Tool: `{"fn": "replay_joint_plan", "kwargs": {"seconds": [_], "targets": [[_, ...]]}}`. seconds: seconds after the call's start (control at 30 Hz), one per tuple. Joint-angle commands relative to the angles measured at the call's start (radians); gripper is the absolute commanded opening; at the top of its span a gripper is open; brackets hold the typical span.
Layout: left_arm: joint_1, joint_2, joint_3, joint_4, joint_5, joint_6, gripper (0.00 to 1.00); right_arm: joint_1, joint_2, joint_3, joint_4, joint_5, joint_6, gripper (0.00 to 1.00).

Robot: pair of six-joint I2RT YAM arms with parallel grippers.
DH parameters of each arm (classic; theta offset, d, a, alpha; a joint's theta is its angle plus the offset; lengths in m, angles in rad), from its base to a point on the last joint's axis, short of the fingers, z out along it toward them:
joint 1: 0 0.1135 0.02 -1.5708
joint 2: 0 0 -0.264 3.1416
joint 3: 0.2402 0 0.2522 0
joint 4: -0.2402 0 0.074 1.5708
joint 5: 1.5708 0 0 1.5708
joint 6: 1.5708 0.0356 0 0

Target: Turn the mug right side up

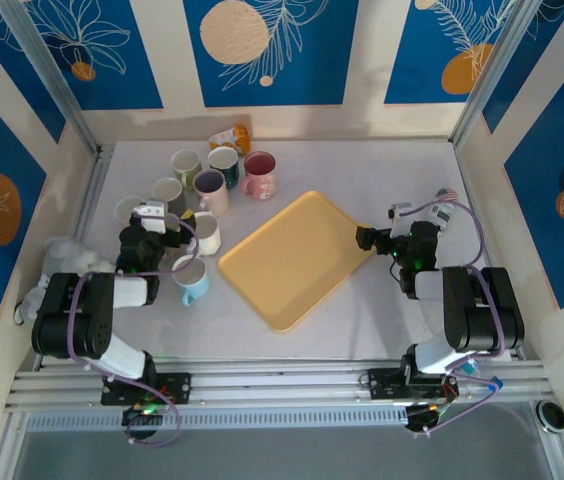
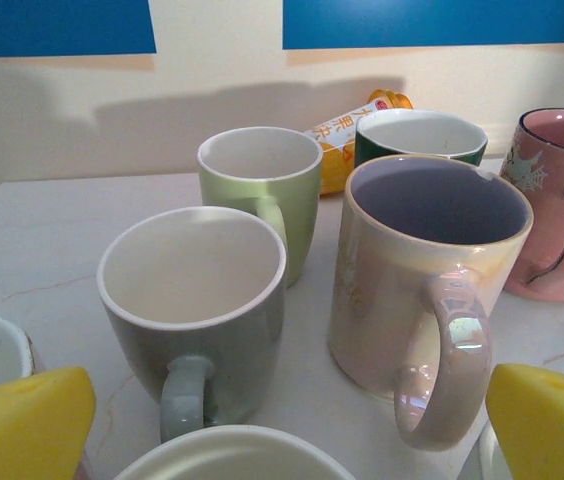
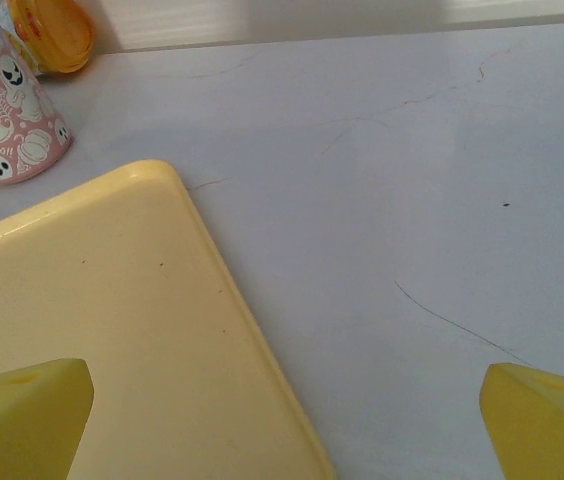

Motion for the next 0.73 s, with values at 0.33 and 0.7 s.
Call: {"fn": "replay_joint_plan", "kwargs": {"seconds": [0.33,0.7], "targets": [[-0.008,0.038,-0.013,-0.133,-0.046,0.068,1.00,0.011,0.011,0.019,0.005,0.023,0.000,0.99],[-0.008,0.038,-0.013,-0.133,-0.046,0.068,1.00,0.013,0.011,0.019,0.004,0.028,0.000,0.99]]}}
